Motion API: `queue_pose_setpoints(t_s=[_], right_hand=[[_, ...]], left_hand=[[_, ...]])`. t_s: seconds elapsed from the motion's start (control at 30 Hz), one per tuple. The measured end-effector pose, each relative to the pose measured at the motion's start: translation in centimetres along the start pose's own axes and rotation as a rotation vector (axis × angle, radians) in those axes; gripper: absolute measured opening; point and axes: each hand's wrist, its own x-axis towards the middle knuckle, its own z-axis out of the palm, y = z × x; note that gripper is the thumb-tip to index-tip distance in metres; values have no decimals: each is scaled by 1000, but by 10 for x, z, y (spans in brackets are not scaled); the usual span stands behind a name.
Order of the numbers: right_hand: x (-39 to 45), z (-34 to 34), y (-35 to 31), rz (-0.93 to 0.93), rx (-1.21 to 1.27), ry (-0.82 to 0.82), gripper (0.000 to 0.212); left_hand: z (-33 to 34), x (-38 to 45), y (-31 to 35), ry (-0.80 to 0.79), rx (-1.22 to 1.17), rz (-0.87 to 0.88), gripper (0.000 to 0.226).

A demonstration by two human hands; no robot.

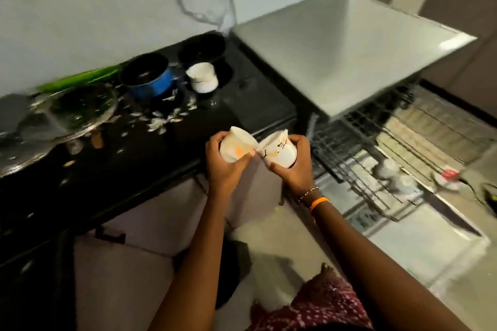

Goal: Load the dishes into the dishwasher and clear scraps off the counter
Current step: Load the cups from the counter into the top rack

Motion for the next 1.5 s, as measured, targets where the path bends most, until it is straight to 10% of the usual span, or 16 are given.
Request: queue_pose_setpoints(t_s=[0.57, 1.03, 1.5], right_hand=[[25, -316, 155, 501, -297, 319, 67], [81, -358, 243, 802, -438, 455, 77], [137, -352, 307, 1082, -668, 499, 72]], left_hand=[[344, -51, 21, -685, 122, -148, 57], [513, 23, -40, -1182, 502, -156, 70], [593, 21, -88, -1303, 772, 189, 60]])
